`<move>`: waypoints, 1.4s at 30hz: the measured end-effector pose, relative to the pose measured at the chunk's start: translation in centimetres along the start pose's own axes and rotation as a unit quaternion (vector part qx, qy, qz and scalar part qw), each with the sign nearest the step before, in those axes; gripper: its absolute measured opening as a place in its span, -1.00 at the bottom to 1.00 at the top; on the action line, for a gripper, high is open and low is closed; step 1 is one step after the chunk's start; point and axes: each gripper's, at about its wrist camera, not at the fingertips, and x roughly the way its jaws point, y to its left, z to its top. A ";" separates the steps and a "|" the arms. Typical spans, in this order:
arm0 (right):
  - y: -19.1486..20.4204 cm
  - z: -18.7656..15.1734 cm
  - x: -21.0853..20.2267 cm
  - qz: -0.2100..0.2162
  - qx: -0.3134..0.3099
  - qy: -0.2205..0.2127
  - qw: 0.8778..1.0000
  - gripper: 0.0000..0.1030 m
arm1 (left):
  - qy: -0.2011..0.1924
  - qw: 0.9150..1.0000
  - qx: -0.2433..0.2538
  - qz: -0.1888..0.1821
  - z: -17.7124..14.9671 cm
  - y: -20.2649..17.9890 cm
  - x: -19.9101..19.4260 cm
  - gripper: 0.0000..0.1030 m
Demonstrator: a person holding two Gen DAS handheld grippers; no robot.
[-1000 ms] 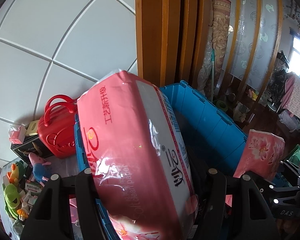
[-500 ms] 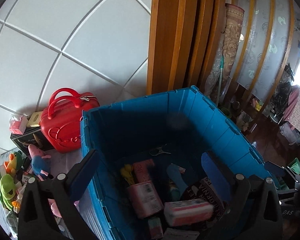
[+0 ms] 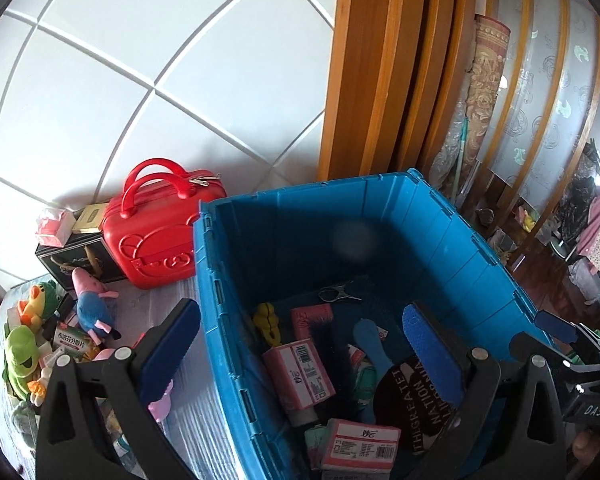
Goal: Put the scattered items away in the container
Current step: 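Open the left tool to drop its tissue pack while the right tool releases its pack, then withdraw both open tools from the crate back over the pile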
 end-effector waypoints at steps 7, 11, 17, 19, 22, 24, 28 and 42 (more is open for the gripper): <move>1.7 -0.1 0.2 0.021 -0.016 0.001 1.000 1.00 | -0.001 1.000 -0.024 0.019 -1.6 2.2 -1.1 1.00; 3.7 -0.3 0.1 0.043 -0.031 0.001 0.999 1.00 | 0.000 0.999 -0.037 0.040 -3.1 4.3 -2.3 1.00; 8.5 -1.2 0.6 0.080 -0.061 0.004 0.995 1.00 | 0.005 0.995 -0.065 0.073 -6.3 9.5 -4.4 1.00; 10.4 -1.6 0.8 0.089 -0.071 0.005 0.993 1.00 | 0.002 0.994 -0.075 0.084 -7.5 11.9 -5.5 1.00; 13.6 -2.4 1.3 0.103 -0.086 0.012 0.991 1.00 | 0.003 0.991 -0.094 0.097 -9.3 15.7 -7.0 1.00; 16.0 -3.3 1.5 0.110 -0.097 0.017 0.989 1.00 | 0.006 0.989 -0.109 0.103 -10.5 18.3 -7.8 1.00; 20.2 -4.8 1.9 0.116 -0.107 0.019 0.987 1.00 | 0.013 0.987 -0.117 0.109 -12.7 22.9 -9.1 1.00; 32.6 -10.3 4.3 0.094 -0.111 0.043 0.988 1.00 | 0.054 0.991 -0.085 0.092 -18.0 35.3 -10.1 1.00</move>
